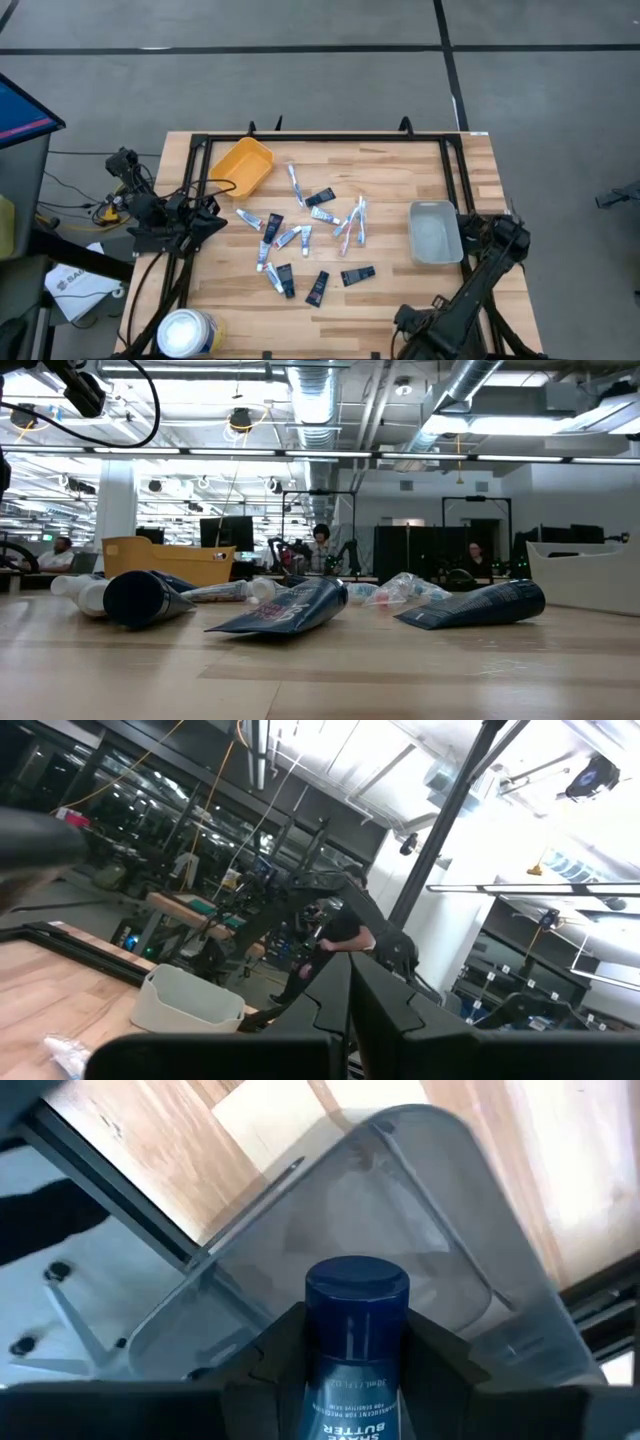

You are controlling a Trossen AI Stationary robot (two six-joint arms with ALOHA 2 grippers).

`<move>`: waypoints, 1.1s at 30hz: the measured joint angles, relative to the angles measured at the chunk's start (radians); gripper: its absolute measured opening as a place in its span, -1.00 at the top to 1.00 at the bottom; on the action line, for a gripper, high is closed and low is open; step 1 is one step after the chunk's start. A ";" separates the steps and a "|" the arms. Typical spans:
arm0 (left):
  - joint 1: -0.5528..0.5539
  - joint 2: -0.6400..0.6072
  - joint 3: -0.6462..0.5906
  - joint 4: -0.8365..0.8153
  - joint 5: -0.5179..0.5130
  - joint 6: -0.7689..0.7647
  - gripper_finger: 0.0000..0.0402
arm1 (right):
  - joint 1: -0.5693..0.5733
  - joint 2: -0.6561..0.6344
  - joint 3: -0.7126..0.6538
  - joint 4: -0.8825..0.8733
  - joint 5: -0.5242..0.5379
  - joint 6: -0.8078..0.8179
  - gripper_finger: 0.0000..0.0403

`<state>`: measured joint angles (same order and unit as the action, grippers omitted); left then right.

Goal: Pick & Place Travel size toiletries
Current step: Put the blue shave cream into the black bin

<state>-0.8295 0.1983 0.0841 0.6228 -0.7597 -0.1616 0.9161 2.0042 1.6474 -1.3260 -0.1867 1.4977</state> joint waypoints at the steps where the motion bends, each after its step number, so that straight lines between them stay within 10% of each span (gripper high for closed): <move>1: 0.000 0.000 0.000 0.000 0.000 0.000 0.99 | 0.000 0.007 0.000 0.000 0.001 -0.002 0.38; 16: 0.000 0.000 0.000 0.003 -0.011 0.000 0.99 | 0.010 0.004 0.015 -0.020 0.028 -0.002 -0.20; 33: 0.000 0.000 0.000 0.003 -0.037 0.000 0.99 | -0.321 -0.050 0.170 -0.222 0.418 -0.854 -0.29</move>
<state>-0.8295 0.1984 0.0841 0.6262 -0.7963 -0.1616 0.5952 1.9540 1.8170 -1.5484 0.2311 0.6442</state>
